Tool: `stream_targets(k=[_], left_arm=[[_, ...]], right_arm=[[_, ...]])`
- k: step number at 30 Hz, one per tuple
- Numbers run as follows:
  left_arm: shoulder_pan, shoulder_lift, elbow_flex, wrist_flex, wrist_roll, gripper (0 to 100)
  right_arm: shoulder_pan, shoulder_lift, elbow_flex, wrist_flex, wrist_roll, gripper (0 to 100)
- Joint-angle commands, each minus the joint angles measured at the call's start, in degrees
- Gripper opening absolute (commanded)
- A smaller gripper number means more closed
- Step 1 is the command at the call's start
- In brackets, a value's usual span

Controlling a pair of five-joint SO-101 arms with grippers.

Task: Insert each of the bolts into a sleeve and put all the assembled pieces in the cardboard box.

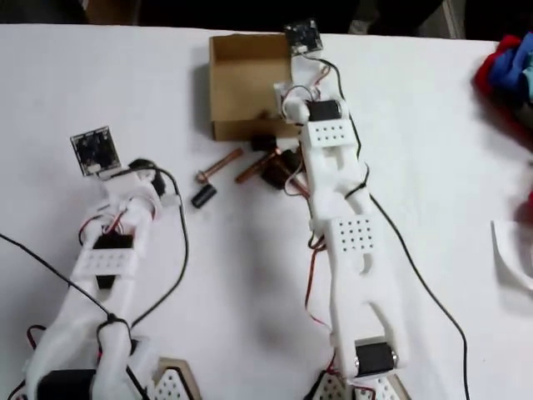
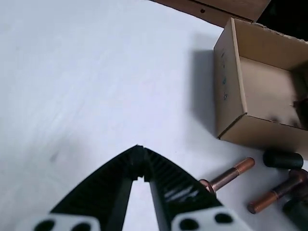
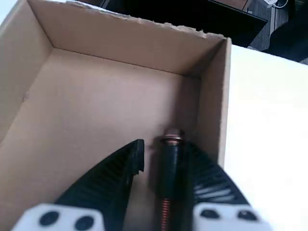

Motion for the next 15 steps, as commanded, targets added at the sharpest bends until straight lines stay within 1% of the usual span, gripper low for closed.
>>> stream_targets(k=[1, 3, 7, 10, 15], left_arm=[[-0.44, -0.18, -0.13, -1.14, -0.35, 3], [-0.44, -0.18, -0.13, -1.14, -0.35, 3], [-0.44, -0.18, -0.13, -1.14, -0.35, 3], [-0.44, -0.18, -0.13, -1.14, -0.35, 3], [-0.44, -0.18, -0.13, -1.14, -0.35, 3]], right_arm=[[0.48, -1.63, -5.27, -0.66, 0.44, 5.9], [0.84, -1.71, -7.38, -0.48, 0.44, 2.0], [2.15, -1.71, -13.8, 1.71, 0.44, 1.9], [4.79, -1.45, -17.49, 3.56, 0.44, 2.0], [9.71, -0.57, -16.62, 9.1, 0.44, 2.0]])
